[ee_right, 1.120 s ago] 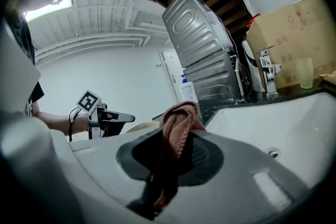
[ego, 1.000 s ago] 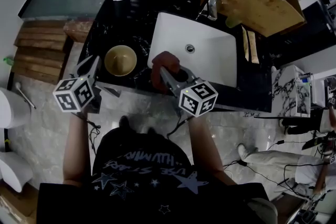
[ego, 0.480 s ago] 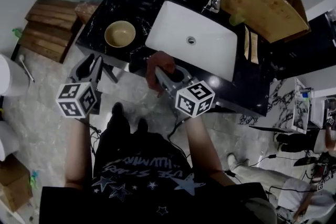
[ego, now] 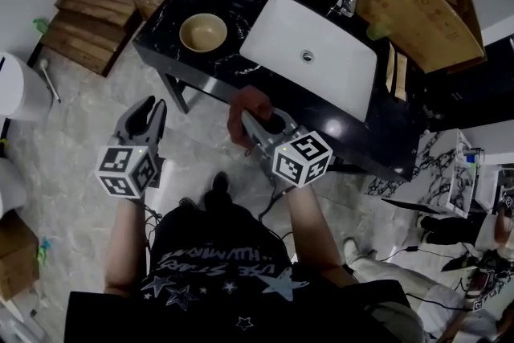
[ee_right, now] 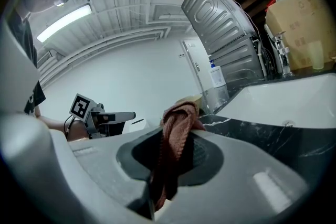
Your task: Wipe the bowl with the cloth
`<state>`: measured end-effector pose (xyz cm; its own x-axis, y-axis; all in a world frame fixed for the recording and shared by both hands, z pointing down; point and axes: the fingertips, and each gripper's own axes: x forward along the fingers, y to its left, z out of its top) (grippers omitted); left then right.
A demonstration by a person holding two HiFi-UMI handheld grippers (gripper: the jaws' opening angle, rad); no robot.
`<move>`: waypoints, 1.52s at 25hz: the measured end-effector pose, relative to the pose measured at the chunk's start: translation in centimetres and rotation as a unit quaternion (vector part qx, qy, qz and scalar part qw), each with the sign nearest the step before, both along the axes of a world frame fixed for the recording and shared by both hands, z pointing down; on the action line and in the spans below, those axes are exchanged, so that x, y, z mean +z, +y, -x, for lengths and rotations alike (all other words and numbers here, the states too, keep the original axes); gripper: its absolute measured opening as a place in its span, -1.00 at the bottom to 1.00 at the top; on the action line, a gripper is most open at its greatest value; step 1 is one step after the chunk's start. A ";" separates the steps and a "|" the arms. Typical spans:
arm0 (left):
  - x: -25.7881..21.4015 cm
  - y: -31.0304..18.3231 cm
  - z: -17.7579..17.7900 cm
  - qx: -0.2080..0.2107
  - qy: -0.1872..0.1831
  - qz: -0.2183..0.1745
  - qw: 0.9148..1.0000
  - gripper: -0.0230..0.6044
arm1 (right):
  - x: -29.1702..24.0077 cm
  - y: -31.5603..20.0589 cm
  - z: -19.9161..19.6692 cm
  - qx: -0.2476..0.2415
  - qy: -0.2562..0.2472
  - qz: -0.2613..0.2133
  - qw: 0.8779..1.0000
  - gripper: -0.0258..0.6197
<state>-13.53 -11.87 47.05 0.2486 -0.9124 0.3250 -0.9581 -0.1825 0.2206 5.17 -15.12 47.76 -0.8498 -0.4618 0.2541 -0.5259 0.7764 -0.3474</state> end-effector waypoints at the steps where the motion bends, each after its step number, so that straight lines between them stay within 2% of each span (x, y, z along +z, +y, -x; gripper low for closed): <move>1: 0.2 0.7 0.0 -0.001 0.008 0.002 1.000 -0.63 | 0.0 0.4 0.1 -0.001 0.001 0.000 1.000 -0.71; 3: 0.6 2.3 0.3 -0.003 0.011 0.007 1.000 -0.76 | -0.2 1.4 0.5 -0.002 0.006 -0.002 1.000 -0.71; 7: 0.9 6.5 1.1 0.001 0.008 0.008 1.000 -0.77 | -0.6 4.7 1.8 -0.002 0.011 -0.008 1.000 -0.71; 9: 0.6 8.8 1.8 0.000 0.010 0.004 1.000 -0.86 | -1.2 6.8 2.6 0.000 0.006 -0.009 1.000 -0.71; 13: -0.2 14.0 2.7 -0.002 0.021 0.003 1.000 -0.90 | -2.0 12.3 4.2 -0.012 0.007 -0.009 1.000 -0.71; 19: -0.8 20.9 1.7 0.035 0.012 0.000 0.999 -0.90 | -2.1 20.6 5.5 -0.010 0.008 -0.006 1.000 -0.71; 23: 0.1 24.5 0.7 0.063 0.001 0.017 0.998 -0.90 | -2.4 24.4 4.3 0.011 0.016 -0.012 1.000 -0.71; 30: 0.6 28.0 -1.6 0.076 0.023 0.013 0.997 -0.90 | -3.5 28.0 0.4 0.047 0.031 -0.024 0.998 -0.71; 33: 0.4 29.0 -2.3 0.072 0.024 0.009 0.997 -0.90 | -3.6 28.8 -0.3 0.043 0.030 -0.029 0.998 -0.71; 38: 0.0 30.3 -3.7 0.060 0.019 0.006 0.998 -0.90 | -3.7 30.5 -0.4 0.008 0.032 -0.040 0.999 -0.71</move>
<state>-9.80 18.43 47.07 0.3687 -0.8713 0.3239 -0.9202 -0.2928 0.2598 5.58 15.33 44.02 -0.8256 -0.4957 0.2696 -0.5572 0.7917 -0.2506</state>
